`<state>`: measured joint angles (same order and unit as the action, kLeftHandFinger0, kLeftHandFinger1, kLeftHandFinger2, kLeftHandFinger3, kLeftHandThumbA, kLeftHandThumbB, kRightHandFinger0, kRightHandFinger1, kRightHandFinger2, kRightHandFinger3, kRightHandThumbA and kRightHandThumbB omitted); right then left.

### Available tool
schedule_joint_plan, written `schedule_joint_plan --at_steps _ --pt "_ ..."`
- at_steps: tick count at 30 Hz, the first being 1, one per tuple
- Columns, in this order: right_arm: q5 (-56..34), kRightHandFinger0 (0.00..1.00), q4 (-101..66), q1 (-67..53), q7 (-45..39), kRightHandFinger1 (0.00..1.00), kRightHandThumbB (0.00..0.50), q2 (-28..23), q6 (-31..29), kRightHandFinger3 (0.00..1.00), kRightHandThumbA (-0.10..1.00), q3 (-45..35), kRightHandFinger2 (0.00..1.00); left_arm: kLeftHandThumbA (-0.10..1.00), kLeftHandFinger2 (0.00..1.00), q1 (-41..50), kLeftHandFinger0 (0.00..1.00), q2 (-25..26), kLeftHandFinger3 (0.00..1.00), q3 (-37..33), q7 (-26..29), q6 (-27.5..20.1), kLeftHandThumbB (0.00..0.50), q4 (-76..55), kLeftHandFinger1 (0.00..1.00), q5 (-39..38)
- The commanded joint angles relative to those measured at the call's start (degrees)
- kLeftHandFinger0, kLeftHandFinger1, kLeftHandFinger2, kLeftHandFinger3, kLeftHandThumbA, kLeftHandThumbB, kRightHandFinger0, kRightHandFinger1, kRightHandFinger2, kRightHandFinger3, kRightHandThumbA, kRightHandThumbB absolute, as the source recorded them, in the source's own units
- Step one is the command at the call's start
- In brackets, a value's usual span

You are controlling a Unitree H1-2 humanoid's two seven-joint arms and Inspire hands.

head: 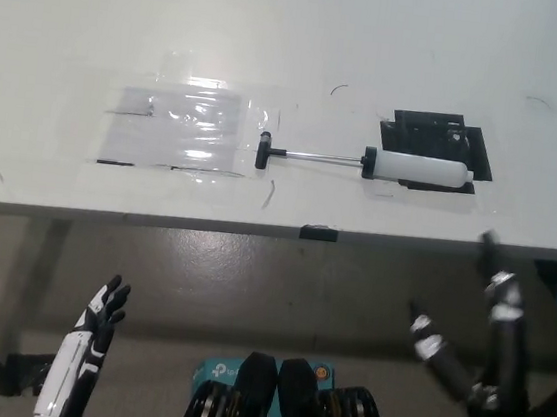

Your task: The robot uses right hand to pick up a small white air pumper and uses its left hand to compress it, and then puts it on the desk

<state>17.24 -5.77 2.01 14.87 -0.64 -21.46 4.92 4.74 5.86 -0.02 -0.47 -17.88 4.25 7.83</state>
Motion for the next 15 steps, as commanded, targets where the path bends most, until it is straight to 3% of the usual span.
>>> schedule_joint_plan --at_steps 1,6,8,9,12,14,15 --pt "1.42 1.0 -13.72 9.14 -5.54 1.0 0.122 -4.68 8.51 1.0 0.78 -3.29 1.0 1.0 1.0 -1.35 1.0 -0.56 1.0 -0.6 0.29 -3.61 0.099 -2.35 1.0 -0.61" --pt "1.43 1.0 -18.21 18.92 -16.7 1.0 0.207 -14.68 25.51 1.0 0.95 -4.07 1.0 1.0 1.0 -3.29 1.0 -1.88 1.0 -2.0 -0.27 -2.6 0.119 -1.68 1.0 -0.13" --pt "0.57 1.0 -17.15 22.42 -19.85 1.0 0.2 -18.05 28.45 1.0 0.94 -3.24 1.0 1.0 1.0 -3.39 1.0 -1.93 1.0 -2.15 -0.5 -2.3 0.121 -1.86 1.0 -0.11" --pt "-1.33 1.0 -14.37 26.97 -22.87 1.0 0.216 -20.83 31.87 1.0 0.86 -2.36 1.0 1.0 1.0 -3.3 1.0 -1.88 1.0 -2.25 -0.55 -1.82 0.122 -2.1 1.0 0.35" --pt "-2.35 1.0 -9.45 33.38 -27.15 1.0 0.207 -24.05 34.91 1.0 0.77 -0.25 1.0 1.0 1.0 -3.27 1.0 -1.83 1.0 -2.26 -0.55 -1.58 0.123 -1.95 1.0 0.52" --pt "-2.07 1.0 -5.17 37.39 -30.48 1.0 0.221 -25.87 36.42 1.0 0.76 1.73 1.0 1.0 1.0 -3.32 1.0 -1.72 1.0 -2.32 -0.57 -1.58 0.127 -1.83 1.0 0.74" --pt "-1.99 1.0 -1.81 40.49 -33.24 1.0 0.254 -26.93 38.22 1.0 0.8 3.35 1.0 1.0 1.0 -3.37 1.0 -1.72 1.0 -2.34 -0.55 -1.74 0.129 -1.64 1.0 0.72"
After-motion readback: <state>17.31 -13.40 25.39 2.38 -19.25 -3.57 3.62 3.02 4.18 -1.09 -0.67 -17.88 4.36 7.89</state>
